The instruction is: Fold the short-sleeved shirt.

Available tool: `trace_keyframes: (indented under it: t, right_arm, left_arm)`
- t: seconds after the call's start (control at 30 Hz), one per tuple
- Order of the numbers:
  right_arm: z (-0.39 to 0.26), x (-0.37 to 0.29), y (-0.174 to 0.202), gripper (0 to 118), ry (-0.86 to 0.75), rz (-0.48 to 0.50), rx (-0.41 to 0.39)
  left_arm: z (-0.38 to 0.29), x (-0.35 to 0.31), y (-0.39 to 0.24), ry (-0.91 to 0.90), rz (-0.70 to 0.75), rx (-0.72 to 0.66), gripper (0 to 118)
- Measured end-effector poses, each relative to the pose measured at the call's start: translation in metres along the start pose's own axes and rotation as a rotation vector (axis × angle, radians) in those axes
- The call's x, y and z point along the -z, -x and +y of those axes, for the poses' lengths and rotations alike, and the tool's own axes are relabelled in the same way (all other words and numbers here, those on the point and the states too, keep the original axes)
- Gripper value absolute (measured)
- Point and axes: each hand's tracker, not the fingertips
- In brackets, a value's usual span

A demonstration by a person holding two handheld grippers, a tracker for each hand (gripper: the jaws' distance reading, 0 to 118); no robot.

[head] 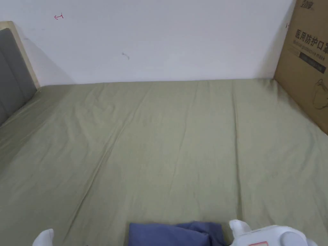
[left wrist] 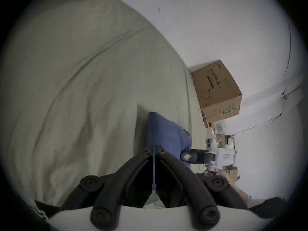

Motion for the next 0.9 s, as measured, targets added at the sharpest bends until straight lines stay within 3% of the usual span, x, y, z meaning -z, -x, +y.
trace_keyframes:
  t: [0.03,0.07,0.1,0.13,0.17,0.2,0.23,0.27,0.33,0.4,0.5,0.63,0.67,0.7,0.73,0.77,0.83,0.9]
  right_arm:
    - [-0.001,-0.004,-0.021,0,-0.013,0.15,0.115]
    - [-0.004,-0.006,-0.031,0,-0.004,0.181,0.178]
    - [-0.006,-0.006,-0.036,0,-0.036,0.145,0.202]
    - [-0.007,-0.006,-0.038,0,-0.041,0.146,0.187]
    - [-0.009,-0.004,-0.037,0,-0.039,0.159,0.171]
    - [-0.01,-0.004,-0.033,0,-0.042,0.148,0.161]
    - [-0.009,-0.004,-0.032,0,-0.043,0.139,0.152]
    - [-0.008,-0.003,-0.032,0,-0.042,0.134,0.147]
    - [-0.008,-0.002,-0.033,0,-0.039,0.138,0.145]
    - [-0.01,-0.001,-0.039,0,-0.042,0.169,0.17]
    - [-0.014,-0.001,-0.04,0,-0.056,0.188,0.203]
    - [-0.014,-0.001,-0.038,0,-0.063,0.18,0.193]
    - [-0.014,-0.001,-0.038,0,-0.063,0.181,0.196]
    - [-0.015,-0.001,-0.039,0,-0.064,0.182,0.198]
    - [-0.015,-0.002,-0.038,0,-0.066,0.185,0.202]
    - [-0.015,-0.002,-0.038,0,-0.069,0.189,0.205]
    - [-0.017,-0.003,-0.036,0,-0.075,0.196,0.202]
    - [-0.017,-0.006,-0.033,0,-0.076,0.194,0.197]
  left_arm:
    - [-0.002,0.007,0.001,0.012,-0.022,0.011,3]
    - [-0.001,0.013,0.003,0.037,-0.049,0.018,7]
    - [0.0,0.02,0.006,0.057,-0.07,0.021,17]
    - [0.002,0.029,0.012,0.089,-0.1,0.017,32]
    - [0.004,0.038,0.018,0.117,-0.134,0.007,54]
    - [0.006,0.048,0.022,0.14,-0.169,-0.002,91]
    - [0.007,0.057,0.026,0.174,-0.21,-0.006,115]
    - [0.01,0.056,0.03,0.131,-0.28,-0.009,118]
    - [0.005,0.061,0.04,0.226,-0.296,-0.054,118]
    - [0.004,0.065,0.047,0.25,-0.416,-0.098,118]
    - [0.019,0.123,0.048,0.351,-0.49,-0.182,118]
    - [0.014,0.146,0.019,0.393,-0.482,-0.131,114]
    - [0.013,0.149,0.014,0.391,-0.461,-0.113,101]
    - [0.01,0.147,0.017,0.387,-0.419,-0.088,61]
    - [0.009,0.147,0.018,0.369,-0.279,-0.034,27]
    - [0.008,0.148,0.024,0.36,-0.13,0.018,25]
    - [0.006,0.139,0.021,0.339,-0.299,-0.098,25]
    - [0.003,0.135,0.004,0.328,-0.197,0.053,25]
